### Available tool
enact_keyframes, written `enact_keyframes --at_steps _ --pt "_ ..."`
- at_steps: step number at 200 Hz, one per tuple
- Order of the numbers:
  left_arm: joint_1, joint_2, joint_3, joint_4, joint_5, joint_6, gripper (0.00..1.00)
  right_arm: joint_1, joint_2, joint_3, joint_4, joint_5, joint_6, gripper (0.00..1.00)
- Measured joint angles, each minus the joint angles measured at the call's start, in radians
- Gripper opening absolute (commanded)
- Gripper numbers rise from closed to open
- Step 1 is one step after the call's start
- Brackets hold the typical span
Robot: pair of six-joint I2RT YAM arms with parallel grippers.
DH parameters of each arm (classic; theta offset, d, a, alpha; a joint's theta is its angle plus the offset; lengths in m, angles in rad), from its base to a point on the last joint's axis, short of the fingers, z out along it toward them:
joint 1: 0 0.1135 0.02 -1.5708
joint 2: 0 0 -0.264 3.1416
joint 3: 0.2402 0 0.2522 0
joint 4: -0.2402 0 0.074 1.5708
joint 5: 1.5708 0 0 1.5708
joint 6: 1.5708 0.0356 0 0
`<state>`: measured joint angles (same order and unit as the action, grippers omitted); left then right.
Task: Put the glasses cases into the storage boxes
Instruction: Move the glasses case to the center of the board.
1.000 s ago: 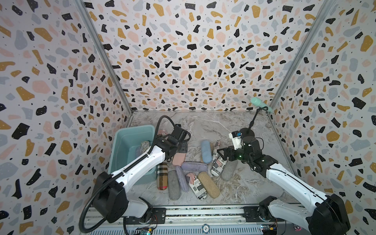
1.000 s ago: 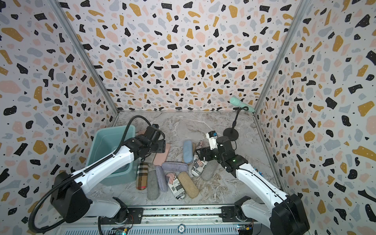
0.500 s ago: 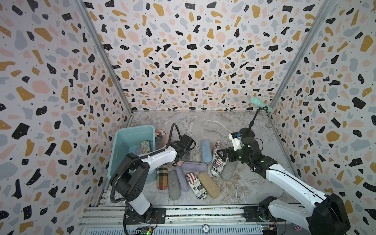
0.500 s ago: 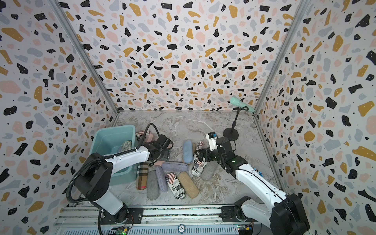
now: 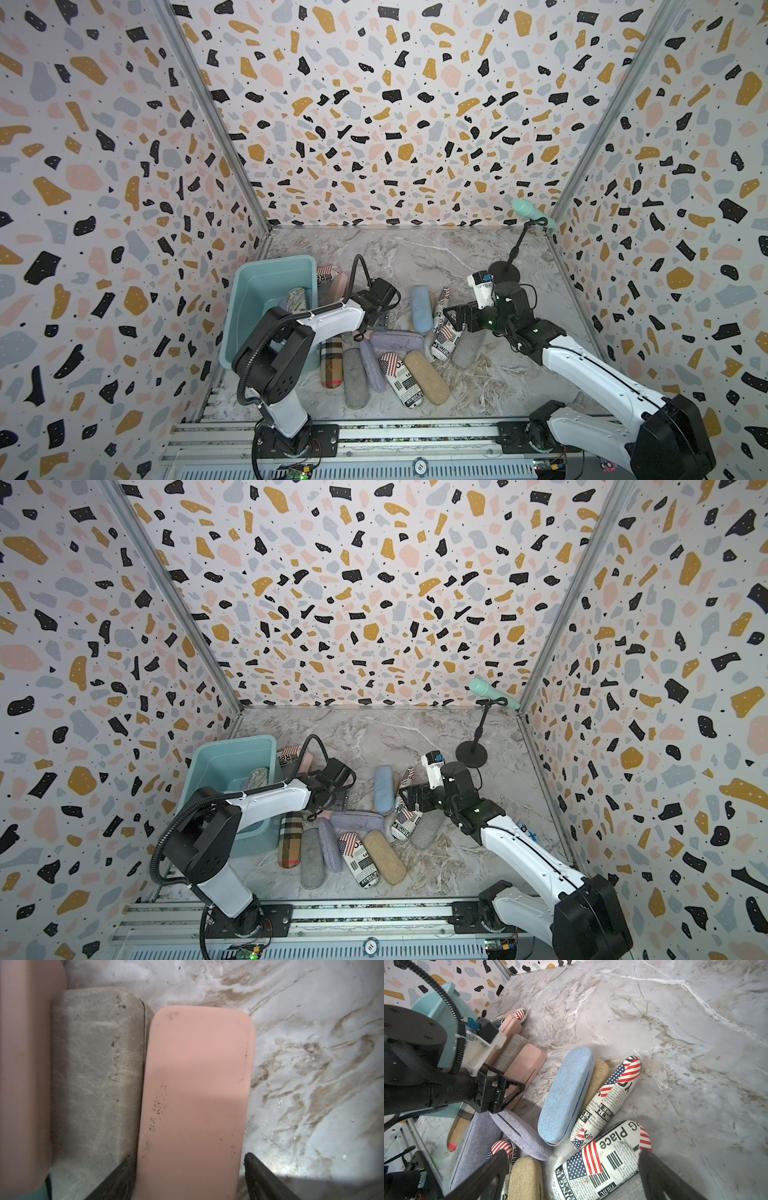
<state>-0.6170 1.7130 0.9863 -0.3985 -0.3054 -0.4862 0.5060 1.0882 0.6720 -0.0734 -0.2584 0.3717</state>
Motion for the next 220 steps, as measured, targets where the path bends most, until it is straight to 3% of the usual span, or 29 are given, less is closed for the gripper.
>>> enact_keyframes --at_steps 94,114,180,197,220 --pt "-0.006 0.174 0.194 0.008 0.058 0.0 0.69 0.0 -0.002 -0.004 -0.001 0.008 0.0 0.98" --pt "-0.007 0.206 0.243 0.002 0.051 0.003 0.68 0.0 -0.008 -0.004 -0.002 0.013 0.0 0.98" --pt "-0.007 0.27 0.318 -0.041 0.024 0.048 0.82 -0.002 -0.034 -0.004 -0.01 0.023 0.0 0.98" --pt "-0.007 0.27 0.318 -0.048 0.024 0.054 0.82 -0.003 -0.039 -0.004 -0.009 0.024 -0.001 0.98" --pt "-0.007 0.27 0.318 -0.05 0.028 0.057 0.74 -0.005 -0.039 -0.004 -0.009 0.023 0.0 0.97"
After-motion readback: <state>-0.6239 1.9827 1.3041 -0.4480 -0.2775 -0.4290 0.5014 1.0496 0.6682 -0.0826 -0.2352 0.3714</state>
